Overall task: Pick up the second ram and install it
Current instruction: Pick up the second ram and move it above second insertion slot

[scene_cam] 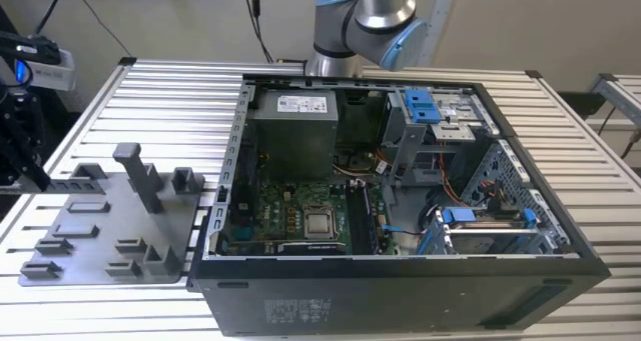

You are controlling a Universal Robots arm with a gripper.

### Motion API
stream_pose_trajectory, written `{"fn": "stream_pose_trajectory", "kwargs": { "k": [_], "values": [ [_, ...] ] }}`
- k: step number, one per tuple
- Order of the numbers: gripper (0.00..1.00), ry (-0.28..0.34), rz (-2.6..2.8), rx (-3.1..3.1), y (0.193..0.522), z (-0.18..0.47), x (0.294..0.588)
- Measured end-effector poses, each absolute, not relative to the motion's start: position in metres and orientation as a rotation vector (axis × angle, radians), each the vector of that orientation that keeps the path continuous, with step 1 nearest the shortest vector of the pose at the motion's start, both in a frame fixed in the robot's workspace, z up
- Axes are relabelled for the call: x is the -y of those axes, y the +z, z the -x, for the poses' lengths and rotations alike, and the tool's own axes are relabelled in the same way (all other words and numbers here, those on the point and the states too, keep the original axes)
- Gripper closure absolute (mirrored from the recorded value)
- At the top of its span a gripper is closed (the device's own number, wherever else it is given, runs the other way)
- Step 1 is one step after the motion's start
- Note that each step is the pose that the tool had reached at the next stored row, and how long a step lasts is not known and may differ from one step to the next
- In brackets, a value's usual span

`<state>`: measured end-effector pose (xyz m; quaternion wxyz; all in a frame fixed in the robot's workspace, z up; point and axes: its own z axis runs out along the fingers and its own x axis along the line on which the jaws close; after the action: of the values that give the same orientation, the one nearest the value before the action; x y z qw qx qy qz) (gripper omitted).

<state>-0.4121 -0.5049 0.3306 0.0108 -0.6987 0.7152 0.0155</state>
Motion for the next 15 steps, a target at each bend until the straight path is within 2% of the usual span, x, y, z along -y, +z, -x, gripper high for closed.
{"fn": "stream_pose_trajectory", "kwargs": {
  "k": [15],
  "values": [
    [0.86,0.048,2.180,-2.232,0.366,0.412,0.505]
  ]
}}
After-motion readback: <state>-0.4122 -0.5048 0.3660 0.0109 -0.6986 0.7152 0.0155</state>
